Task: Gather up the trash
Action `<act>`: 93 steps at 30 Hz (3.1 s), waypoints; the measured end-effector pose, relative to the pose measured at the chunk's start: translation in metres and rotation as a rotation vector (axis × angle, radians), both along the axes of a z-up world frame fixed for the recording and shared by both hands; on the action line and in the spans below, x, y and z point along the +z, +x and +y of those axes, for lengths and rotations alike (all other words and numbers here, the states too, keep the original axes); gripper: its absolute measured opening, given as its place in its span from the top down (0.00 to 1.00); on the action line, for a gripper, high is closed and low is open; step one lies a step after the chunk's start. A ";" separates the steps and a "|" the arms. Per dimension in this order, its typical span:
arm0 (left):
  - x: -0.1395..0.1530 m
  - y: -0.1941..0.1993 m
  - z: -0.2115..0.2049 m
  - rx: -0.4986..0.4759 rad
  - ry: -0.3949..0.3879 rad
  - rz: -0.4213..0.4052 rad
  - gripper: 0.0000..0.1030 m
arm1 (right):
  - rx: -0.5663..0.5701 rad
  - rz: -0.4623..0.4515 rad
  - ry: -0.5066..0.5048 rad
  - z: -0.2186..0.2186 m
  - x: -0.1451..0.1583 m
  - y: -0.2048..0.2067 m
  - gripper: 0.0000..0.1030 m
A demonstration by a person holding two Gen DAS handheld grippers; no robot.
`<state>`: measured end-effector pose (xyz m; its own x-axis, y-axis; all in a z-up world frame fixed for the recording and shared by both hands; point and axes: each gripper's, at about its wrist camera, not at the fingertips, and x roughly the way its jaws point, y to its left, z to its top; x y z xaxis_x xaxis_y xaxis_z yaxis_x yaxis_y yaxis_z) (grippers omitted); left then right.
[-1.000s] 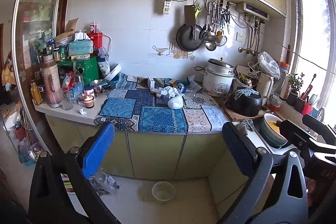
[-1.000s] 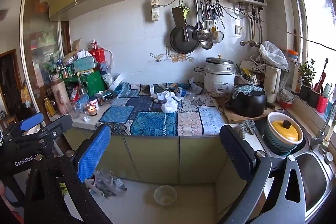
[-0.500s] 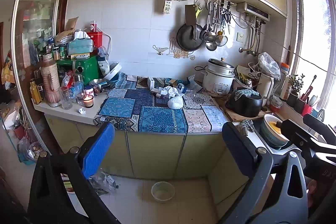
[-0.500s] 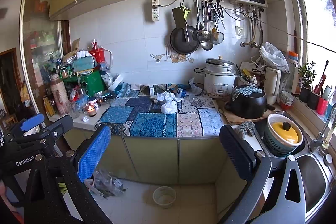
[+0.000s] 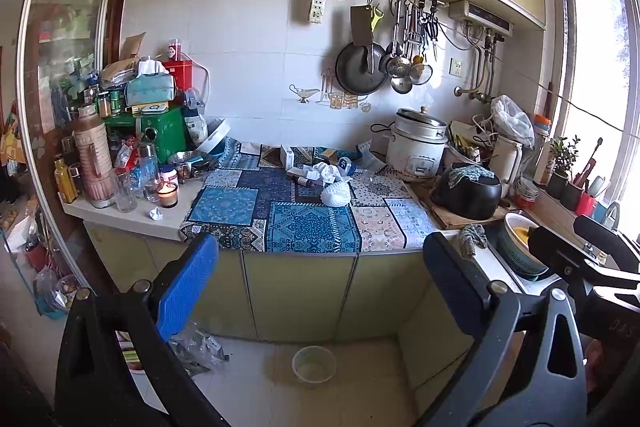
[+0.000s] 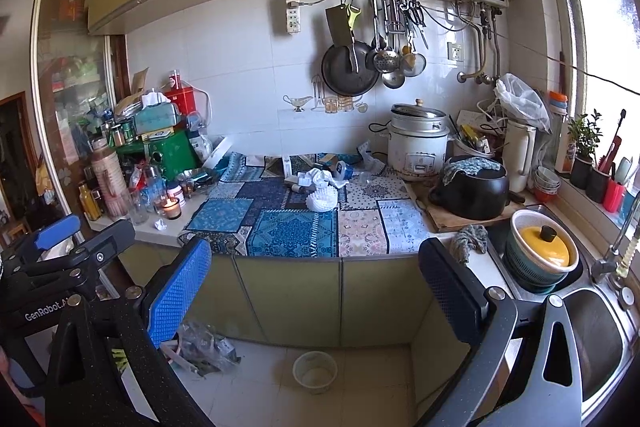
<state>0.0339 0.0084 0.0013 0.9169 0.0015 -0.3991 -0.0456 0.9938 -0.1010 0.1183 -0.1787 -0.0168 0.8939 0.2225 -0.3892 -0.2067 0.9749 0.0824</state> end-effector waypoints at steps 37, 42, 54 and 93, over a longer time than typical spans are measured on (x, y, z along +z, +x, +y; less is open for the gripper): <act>-0.070 0.287 0.057 0.017 -0.031 0.188 0.00 | -0.089 0.156 -0.047 0.021 -0.057 0.221 0.00; -0.078 0.360 0.058 0.071 -0.034 0.218 0.00 | -0.043 0.179 -0.056 0.015 -0.064 0.291 0.00; -0.124 0.513 0.093 0.127 -0.032 0.341 0.12 | 0.029 0.393 -0.022 0.041 -0.116 0.435 0.00; -0.302 0.790 0.090 -0.183 -0.121 0.803 0.22 | -0.248 0.828 0.196 0.053 -0.239 0.567 0.42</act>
<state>0.8237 0.0983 -0.3011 0.3349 -0.2055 -0.9196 0.0122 0.9768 -0.2138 0.6853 -0.1256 -0.2557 0.3733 0.1900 -0.9080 0.2091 0.9364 0.2819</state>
